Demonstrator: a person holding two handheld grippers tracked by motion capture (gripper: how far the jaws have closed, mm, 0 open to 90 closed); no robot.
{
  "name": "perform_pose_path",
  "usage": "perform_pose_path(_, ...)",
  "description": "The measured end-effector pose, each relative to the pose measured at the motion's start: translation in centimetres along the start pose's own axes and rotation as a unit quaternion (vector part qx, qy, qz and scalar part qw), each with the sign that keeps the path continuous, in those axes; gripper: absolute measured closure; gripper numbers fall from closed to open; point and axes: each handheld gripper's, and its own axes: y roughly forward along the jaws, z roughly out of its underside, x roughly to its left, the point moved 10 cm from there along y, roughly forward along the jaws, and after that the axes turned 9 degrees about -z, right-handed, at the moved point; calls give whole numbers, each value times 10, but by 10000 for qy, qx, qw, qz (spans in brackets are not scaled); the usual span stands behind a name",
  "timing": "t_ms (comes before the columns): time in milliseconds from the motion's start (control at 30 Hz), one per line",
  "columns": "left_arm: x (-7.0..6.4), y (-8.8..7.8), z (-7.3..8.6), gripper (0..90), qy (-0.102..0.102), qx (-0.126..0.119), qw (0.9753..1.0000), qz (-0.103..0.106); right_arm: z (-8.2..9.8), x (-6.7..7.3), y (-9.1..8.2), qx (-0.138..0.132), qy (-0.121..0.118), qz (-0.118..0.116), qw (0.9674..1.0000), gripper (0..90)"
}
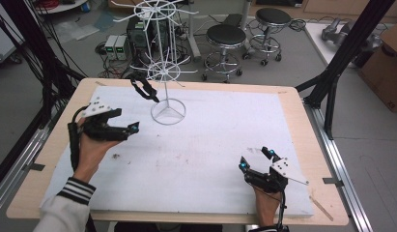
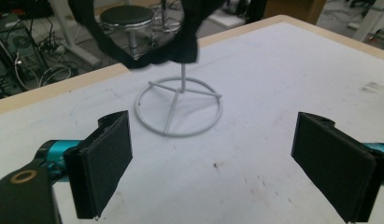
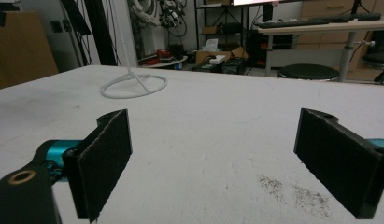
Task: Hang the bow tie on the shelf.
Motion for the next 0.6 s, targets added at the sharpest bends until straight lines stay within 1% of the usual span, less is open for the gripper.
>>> perform_pose_path(33,2,-6,8,128,3,-83,10000,-15,0,0,0,0,-2,-1,10000,102)
perform_pose_path(100,8,-18,21,128,-167,-353,9991,-133,0,0,0,0,-4,-3,10000,102)
perform_pose_path(133,11,-23,28,128,-318,-502,9981,-186,0,0,0,1,-15,0,10000,102)
perform_pose_path(167,15,-27,35,128,-415,-631,9968,-262,0,0,0,6,-37,-1,10000,102)
perform_pose_path(200,19,-31,42,129,-421,-703,9961,-324,0,0,0,1,-43,14,10000,102)
perform_pose_path(233,22,-35,48,128,-492,-829,9947,-347,0,0,0,-3,-48,23,10000,102)
perform_pose_path(267,23,-39,53,128,-580,-990,9928,-354,0,1,0,5,-17,12,10000,102)
perform_pose_path(333,27,-45,63,128,-742,-1145,9899,-383,0,0,-1,-28,-62,29,10000,102)
perform_pose_path(367,29,-47,67,128,-794,-1215,9886,-409,0,1,-1,-34,-46,30,10000,102)
perform_pose_path(467,31,-50,77,128,-808,-1362,9862,-489,-1,0,-1,-51,-40,47,10000,102)
perform_pose_path(533,30,-50,81,128,-767,-1402,9859,-507,-1,0,-1,-49,-30,63,10000,102)
perform_pose_path(600,26,-48,85,128,-707,-1415,9866,-409,0,0,-1,-44,-8,74,10000,102)
